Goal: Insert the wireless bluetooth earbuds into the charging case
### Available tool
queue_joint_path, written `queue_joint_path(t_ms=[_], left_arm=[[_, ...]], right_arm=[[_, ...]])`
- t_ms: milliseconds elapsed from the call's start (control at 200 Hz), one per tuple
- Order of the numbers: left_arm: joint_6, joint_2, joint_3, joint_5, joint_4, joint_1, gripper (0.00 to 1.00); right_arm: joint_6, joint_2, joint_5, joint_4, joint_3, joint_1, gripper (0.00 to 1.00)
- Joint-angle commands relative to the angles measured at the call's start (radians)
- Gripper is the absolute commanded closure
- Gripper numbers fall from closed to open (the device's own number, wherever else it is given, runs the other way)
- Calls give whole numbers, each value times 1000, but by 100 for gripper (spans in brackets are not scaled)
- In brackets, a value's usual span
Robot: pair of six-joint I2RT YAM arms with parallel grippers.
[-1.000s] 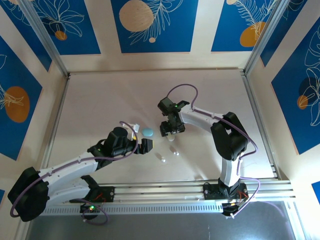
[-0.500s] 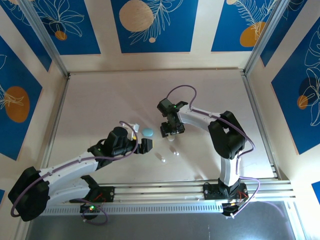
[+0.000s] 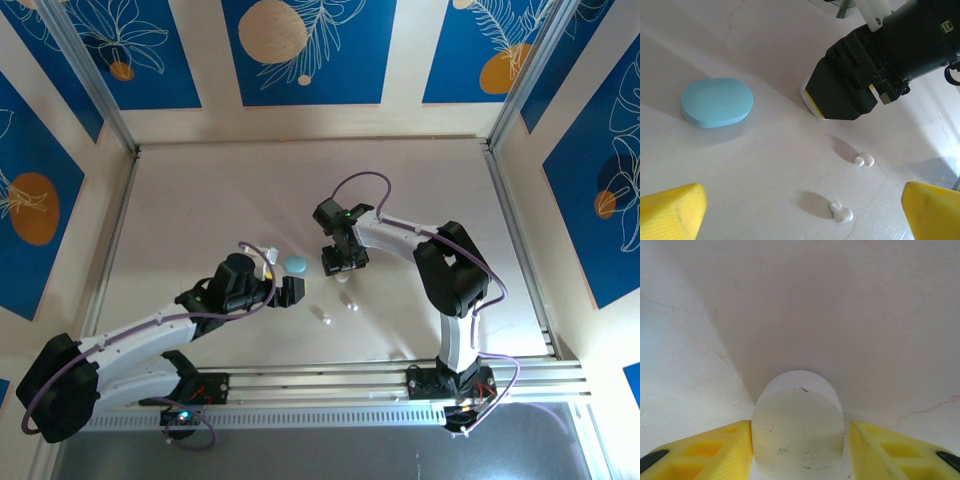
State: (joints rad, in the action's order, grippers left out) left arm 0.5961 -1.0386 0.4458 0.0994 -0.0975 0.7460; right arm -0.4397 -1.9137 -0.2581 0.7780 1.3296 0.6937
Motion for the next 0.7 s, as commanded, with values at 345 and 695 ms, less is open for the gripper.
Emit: queue_joint_path(t_ms=[345, 695], left_arm=[[12, -9, 16, 16, -26, -13, 0], [17, -8, 22, 19, -24, -15, 0]], right_arm=[[-2, 33, 30, -4, -10, -6, 56], [2, 28, 47, -19, -29, -13, 53]])
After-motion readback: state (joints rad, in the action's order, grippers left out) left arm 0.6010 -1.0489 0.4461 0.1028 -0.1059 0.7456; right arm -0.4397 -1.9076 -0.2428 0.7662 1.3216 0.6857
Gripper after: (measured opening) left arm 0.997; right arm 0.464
